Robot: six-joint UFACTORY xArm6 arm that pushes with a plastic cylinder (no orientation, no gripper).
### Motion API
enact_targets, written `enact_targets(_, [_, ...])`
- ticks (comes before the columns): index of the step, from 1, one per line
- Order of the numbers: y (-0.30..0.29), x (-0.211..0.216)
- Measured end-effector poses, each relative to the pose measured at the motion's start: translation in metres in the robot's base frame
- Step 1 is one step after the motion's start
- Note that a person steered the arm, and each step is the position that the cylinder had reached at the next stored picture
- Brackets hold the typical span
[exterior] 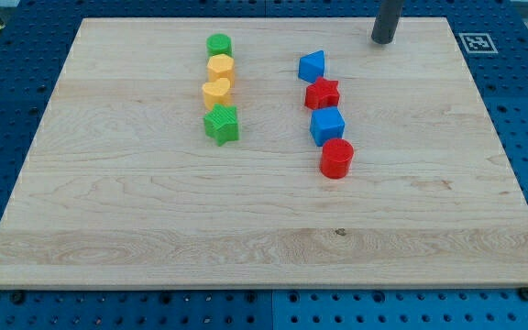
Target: Point at yellow hexagon
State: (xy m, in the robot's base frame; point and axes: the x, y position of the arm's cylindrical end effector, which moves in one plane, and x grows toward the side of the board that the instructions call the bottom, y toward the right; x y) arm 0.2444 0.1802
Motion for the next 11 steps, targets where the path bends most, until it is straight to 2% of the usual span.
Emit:
enact_targets(2, [0.000,0.005])
enact_targets(3, [-0.029,0.005])
enact_targets(5, [-0.165,0.005])
enact_targets(6, [-0.207,0.010])
enact_targets(8, [-0.208,0.021])
enact_targets(10, [-0.196,0.086])
enact_targets(11, [-0.197,0.086])
